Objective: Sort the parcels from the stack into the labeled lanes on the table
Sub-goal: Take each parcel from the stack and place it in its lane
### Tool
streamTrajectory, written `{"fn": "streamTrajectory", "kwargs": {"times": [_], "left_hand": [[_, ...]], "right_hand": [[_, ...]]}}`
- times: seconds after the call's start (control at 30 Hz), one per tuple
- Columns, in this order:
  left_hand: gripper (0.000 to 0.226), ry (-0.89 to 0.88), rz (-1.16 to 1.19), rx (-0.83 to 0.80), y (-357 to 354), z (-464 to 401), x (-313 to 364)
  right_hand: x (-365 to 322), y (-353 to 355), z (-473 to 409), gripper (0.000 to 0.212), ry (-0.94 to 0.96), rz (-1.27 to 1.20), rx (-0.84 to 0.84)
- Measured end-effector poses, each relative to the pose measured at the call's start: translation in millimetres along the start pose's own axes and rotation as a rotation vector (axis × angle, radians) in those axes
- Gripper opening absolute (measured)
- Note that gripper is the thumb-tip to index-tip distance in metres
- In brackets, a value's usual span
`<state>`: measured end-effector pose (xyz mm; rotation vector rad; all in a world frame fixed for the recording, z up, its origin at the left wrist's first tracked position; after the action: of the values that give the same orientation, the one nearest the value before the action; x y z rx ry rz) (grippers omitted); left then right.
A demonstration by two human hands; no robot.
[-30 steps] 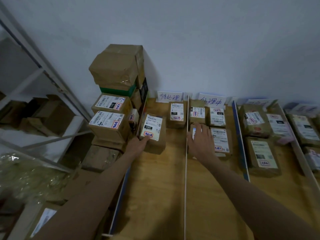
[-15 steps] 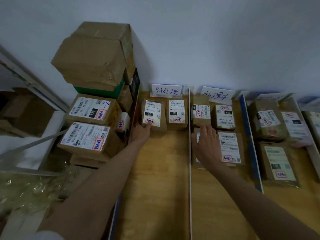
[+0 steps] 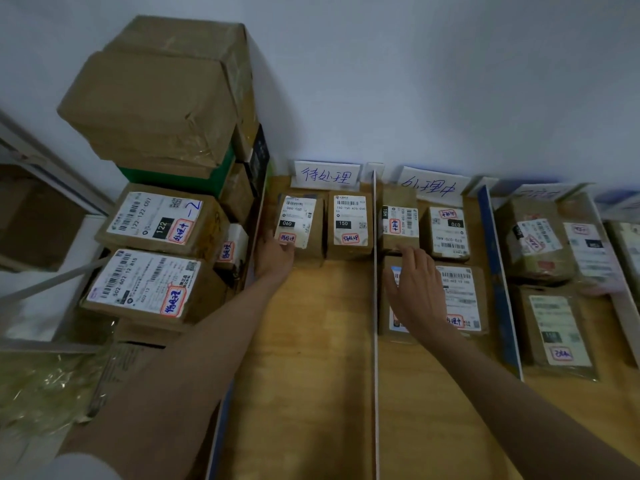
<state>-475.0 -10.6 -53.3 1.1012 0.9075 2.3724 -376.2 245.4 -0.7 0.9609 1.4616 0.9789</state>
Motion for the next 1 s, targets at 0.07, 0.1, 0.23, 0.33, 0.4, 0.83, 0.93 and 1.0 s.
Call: {"fn": "streamTrajectory", "kwargs": {"times": [0.07, 0.1, 0.23, 0.33, 0.4, 0.83, 0.93, 1.0], "left_hand": [[0.046, -0.152, -0.09, 0.107, 0, 17, -7], [0.044, -0.258, -0.182, 0.155, -3, 27, -12], [0.055, -0.468, -0.497, 0.159, -23, 53, -26], [0.064, -0.438, -0.528, 0.148, -26, 57, -20], [0.065, -0.432, -0.572, 0.142, -25, 52, -11], [0.049, -0.673, -0.686, 0.354, 21, 136, 6], [0.05, -0.697, -0.685, 0.429, 39, 179, 1], [0.054, -0.671, -0.69, 0.452, 51, 202, -4]], "right_hand": [[1, 1, -2, 0.046, -0.009, 0.006, 0.003], [2, 1, -3, 0.046, -0.017, 0.009, 0.007], [-1, -2, -2, 0.048, -0.017, 0.038, -0.005], [-3, -3, 1, 0.048, 0.004, 0.066, 0.019], [-4, -3, 2, 0.049, 0.004, 0.09, 0.025], [-23, 45, 47, 0.057, 0.004, 0.147, 0.065], [-37, 69, 67, 0.06, 0.033, 0.16, 0.074], [-46, 85, 81, 0.06, 0.058, 0.179, 0.087]]}}
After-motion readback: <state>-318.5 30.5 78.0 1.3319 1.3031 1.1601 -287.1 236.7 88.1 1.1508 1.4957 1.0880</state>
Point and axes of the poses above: each hand's wrist, its own z-axis away from the middle knuckle, its own y-axis out of the back of the hand, x = y × z, the point moved 4 cm from there along -z, towards the middle knuckle, and after that the axes turned 15 degrees about y, right-handed, at the moved point
